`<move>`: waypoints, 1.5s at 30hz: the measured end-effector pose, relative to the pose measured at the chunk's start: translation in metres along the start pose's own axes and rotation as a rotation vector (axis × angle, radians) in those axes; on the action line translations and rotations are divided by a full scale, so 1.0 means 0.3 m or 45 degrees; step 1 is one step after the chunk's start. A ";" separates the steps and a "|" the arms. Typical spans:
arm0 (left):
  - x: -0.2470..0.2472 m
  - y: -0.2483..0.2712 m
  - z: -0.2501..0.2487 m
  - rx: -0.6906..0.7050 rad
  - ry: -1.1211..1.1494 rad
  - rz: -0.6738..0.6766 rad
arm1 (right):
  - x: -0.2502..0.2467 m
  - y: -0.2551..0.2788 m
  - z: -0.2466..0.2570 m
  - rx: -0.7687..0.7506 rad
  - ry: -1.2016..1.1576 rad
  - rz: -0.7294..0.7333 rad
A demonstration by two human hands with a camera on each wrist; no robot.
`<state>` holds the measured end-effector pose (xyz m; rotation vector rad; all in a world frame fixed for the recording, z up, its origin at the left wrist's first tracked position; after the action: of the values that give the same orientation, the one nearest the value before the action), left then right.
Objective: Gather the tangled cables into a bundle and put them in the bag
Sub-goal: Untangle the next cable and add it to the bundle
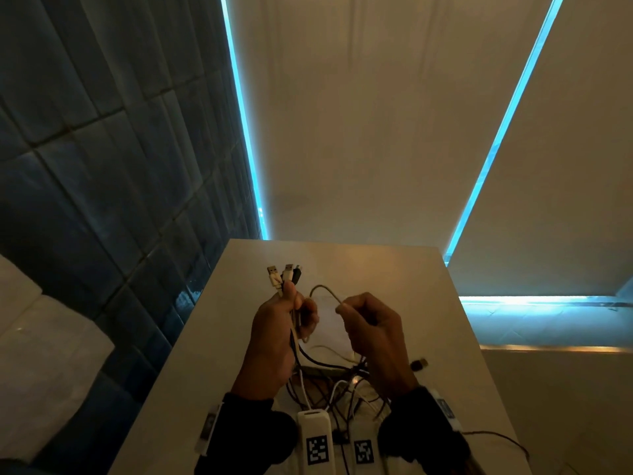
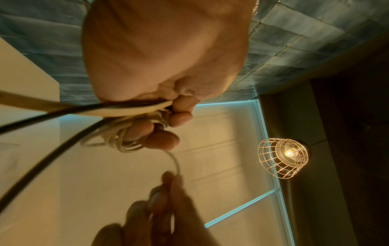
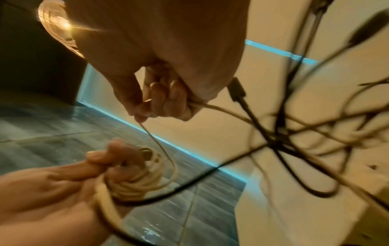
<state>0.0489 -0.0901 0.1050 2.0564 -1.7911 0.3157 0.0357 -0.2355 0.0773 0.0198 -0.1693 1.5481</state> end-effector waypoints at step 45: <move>-0.033 -0.008 -0.064 0.160 0.193 0.109 | -0.099 -0.017 -0.291 0.317 0.507 -0.169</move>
<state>0.0513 -0.0726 0.1177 1.9826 -1.8109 0.6068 0.0487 -0.2546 -0.0120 -0.0796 0.3340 1.4024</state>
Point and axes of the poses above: each hand's wrist, its own y-axis away from the middle knuckle, its own x-axis out of the palm, z = x × y, the point moved 2 cm from there along -y, towards the middle knuckle, and after that the axes turned 6 degrees about x, right-handed, at the moved point
